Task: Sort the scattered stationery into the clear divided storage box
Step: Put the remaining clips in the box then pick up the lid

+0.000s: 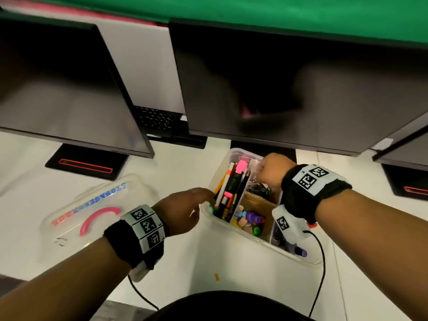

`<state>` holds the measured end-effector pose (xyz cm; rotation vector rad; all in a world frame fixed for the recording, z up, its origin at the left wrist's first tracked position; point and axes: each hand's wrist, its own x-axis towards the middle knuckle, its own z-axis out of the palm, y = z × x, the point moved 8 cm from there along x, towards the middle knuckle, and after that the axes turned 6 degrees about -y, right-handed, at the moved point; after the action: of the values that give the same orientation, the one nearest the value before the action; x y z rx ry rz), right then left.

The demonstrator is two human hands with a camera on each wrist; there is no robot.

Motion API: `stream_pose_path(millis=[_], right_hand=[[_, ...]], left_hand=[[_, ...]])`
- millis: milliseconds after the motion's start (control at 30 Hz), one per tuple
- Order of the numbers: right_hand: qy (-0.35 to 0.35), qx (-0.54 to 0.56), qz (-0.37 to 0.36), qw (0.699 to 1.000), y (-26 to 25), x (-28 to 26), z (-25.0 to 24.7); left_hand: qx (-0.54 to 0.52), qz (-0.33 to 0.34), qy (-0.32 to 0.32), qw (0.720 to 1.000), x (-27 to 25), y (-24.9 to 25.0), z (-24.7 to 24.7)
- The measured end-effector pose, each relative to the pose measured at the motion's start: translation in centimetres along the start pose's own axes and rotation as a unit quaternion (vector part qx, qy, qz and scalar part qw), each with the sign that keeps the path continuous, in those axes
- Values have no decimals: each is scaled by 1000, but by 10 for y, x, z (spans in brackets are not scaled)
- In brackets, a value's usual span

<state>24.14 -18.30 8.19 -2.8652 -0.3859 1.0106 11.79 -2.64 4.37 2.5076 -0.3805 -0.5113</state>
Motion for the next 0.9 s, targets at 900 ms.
stream_pose_path(millis=[900], right_hand=[[-184, 135, -20, 973, -252, 77, 149]], left_hand=[[-199, -659, 169, 705, -250, -312, 14]])
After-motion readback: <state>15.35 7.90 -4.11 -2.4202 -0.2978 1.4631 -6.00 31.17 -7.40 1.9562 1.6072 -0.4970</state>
